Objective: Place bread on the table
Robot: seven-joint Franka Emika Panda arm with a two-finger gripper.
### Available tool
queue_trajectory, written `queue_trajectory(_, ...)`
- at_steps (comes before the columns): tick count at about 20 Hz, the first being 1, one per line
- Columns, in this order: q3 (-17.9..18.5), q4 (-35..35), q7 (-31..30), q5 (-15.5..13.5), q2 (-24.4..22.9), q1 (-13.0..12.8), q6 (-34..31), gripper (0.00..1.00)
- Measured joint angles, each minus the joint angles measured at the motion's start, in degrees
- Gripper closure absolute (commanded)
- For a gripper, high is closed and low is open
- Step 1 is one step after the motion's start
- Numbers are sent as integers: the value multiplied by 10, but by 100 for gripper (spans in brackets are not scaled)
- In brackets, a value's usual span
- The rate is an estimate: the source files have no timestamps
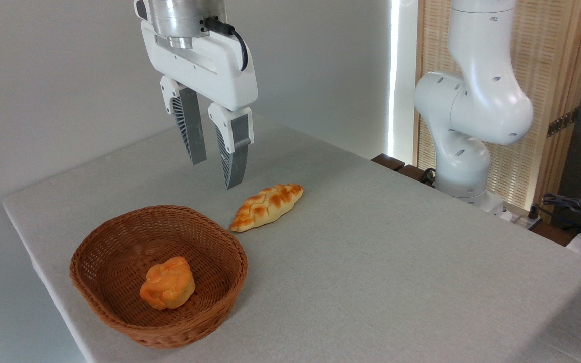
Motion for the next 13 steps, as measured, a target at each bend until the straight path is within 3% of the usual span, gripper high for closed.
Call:
queue_trajectory(2,-3,2,-2,0,1,7,-11,0)
queue_trajectory(6,-10,18,-2,35,3,13,-29,0)
queue_trajectory(13,-11,23,-2,40,8,13,-29,0)
